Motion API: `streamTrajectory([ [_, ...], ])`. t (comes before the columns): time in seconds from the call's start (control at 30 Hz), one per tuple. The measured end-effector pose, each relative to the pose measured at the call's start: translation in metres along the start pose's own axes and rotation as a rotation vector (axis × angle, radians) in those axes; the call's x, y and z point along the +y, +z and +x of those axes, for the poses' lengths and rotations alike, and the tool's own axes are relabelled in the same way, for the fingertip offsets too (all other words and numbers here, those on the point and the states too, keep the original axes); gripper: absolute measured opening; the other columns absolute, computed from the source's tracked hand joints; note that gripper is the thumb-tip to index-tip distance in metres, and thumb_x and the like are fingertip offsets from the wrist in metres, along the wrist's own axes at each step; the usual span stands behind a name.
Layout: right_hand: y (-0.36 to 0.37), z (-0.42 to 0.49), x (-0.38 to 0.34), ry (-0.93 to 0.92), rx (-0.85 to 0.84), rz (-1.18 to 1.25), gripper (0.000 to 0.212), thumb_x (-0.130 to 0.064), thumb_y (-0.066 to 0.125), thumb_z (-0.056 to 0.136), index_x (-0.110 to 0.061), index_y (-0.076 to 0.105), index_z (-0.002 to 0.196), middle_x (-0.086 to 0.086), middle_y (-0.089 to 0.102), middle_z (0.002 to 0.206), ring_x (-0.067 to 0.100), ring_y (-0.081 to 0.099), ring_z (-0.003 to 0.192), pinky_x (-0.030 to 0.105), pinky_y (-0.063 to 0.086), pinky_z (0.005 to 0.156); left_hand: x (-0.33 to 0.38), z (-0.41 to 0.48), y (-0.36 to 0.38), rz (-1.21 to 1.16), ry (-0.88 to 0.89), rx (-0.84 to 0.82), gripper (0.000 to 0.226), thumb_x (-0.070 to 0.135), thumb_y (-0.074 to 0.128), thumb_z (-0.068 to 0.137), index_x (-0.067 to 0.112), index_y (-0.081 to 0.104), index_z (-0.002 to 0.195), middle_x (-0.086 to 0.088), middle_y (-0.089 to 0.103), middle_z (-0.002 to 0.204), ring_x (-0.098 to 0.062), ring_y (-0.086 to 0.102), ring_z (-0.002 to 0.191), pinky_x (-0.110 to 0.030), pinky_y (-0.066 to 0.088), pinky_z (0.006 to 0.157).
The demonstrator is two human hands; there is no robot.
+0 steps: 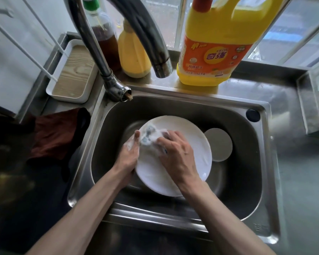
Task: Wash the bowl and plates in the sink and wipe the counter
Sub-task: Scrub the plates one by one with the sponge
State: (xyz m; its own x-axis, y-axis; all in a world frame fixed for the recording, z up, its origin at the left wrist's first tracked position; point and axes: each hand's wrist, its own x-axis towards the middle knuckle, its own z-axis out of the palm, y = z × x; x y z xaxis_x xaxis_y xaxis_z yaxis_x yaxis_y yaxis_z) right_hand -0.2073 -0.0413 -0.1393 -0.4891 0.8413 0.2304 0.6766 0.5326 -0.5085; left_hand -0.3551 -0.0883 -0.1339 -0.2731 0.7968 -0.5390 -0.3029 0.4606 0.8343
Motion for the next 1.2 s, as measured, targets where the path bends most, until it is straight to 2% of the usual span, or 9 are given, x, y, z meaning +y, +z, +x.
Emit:
streamTrajectory([
  [0.07,-0.003,0.014,0.003,0.058,0.047,-0.066,0.016,-0.030,0.067,0.092,-0.017,0.070,0.083,0.001,0.065,0.094,0.023,0.056,0.086,0.031,0.041,0.061,0.000,-0.002,0.003,-0.018,0.014,0.009,0.038,0.046,0.044,0.106,0.025,0.066,0.128,-0.008,0.076,0.117,-0.028,0.073,0.110,-0.044,0.059,0.094],
  [0.23,-0.014,0.022,0.019,0.257,0.172,-0.162,0.014,-0.024,0.079,0.089,-0.015,0.069,0.088,0.005,0.067,0.102,0.026,0.058,0.091,0.040,0.053,0.070,-0.002,-0.007,0.000,-0.013,0.019,0.065,0.028,0.038,0.051,0.106,0.023,0.070,0.120,-0.010,0.077,0.110,-0.031,0.073,0.107,-0.049,0.060,0.093],
  [0.43,0.000,0.019,0.012,-0.032,0.025,0.016,0.008,-0.021,0.078,0.089,-0.017,0.071,0.088,-0.001,0.070,0.100,0.023,0.063,0.089,0.025,0.039,0.069,0.006,-0.009,-0.007,0.062,0.039,-0.069,0.048,0.053,0.040,0.104,0.024,0.065,0.132,-0.006,0.076,0.118,-0.022,0.073,0.111,-0.040,0.060,0.093],
  [0.57,-0.002,0.016,0.009,0.186,0.143,0.006,0.016,-0.029,0.075,0.091,-0.019,0.065,0.084,-0.003,0.068,0.096,0.020,0.060,0.089,0.029,0.042,0.068,0.003,-0.007,-0.007,0.043,0.047,-0.029,0.032,0.037,0.062,0.101,0.020,0.070,0.127,-0.010,0.076,0.117,-0.030,0.072,0.112,-0.050,0.055,0.101],
  [0.73,0.003,0.020,0.004,0.124,0.087,-0.049,0.019,-0.027,0.079,0.089,-0.018,0.064,0.081,-0.001,0.066,0.092,0.020,0.058,0.082,0.028,0.039,0.062,0.000,-0.007,-0.009,-0.002,0.011,0.001,0.029,0.032,0.064,0.100,0.018,0.069,0.125,-0.010,0.078,0.111,-0.029,0.074,0.105,-0.040,0.061,0.088],
  [0.83,-0.002,0.024,0.011,0.308,0.133,-0.047,0.016,-0.030,0.077,0.090,-0.019,0.066,0.087,0.000,0.066,0.095,0.022,0.056,0.085,0.036,0.049,0.068,-0.003,-0.008,-0.013,0.006,0.040,0.009,0.028,0.016,0.068,0.097,0.014,0.068,0.125,-0.011,0.078,0.109,-0.028,0.075,0.102,-0.038,0.062,0.086],
  [0.97,0.003,0.017,-0.002,0.054,0.050,-0.048,0.021,-0.033,0.074,0.092,-0.018,0.067,0.105,0.001,0.063,0.084,0.020,0.054,0.072,0.030,0.036,0.061,-0.001,-0.009,-0.014,0.067,0.060,-0.012,0.035,0.015,0.072,0.094,0.017,0.067,0.128,-0.007,0.078,0.110,-0.026,0.075,0.103,-0.039,0.062,0.089],
  [1.07,-0.003,0.018,0.005,0.118,0.102,-0.086,0.025,-0.027,0.075,0.090,-0.018,0.066,0.112,0.003,0.068,0.093,0.027,0.062,0.081,0.037,0.051,0.069,0.000,-0.010,-0.015,0.069,0.059,0.018,0.032,0.010,0.072,0.094,0.013,0.068,0.127,-0.010,0.078,0.108,-0.030,0.075,0.102,-0.046,0.061,0.092],
  [1.2,-0.005,0.013,0.008,0.263,0.108,-0.139,0.027,-0.028,0.072,0.093,-0.022,0.067,0.118,0.004,0.070,0.102,0.028,0.064,0.090,0.040,0.052,0.074,0.003,-0.005,-0.015,0.067,0.067,0.025,0.031,0.011,0.070,0.096,0.012,0.067,0.127,-0.013,0.076,0.111,-0.031,0.074,0.104,-0.054,0.058,0.096],
])
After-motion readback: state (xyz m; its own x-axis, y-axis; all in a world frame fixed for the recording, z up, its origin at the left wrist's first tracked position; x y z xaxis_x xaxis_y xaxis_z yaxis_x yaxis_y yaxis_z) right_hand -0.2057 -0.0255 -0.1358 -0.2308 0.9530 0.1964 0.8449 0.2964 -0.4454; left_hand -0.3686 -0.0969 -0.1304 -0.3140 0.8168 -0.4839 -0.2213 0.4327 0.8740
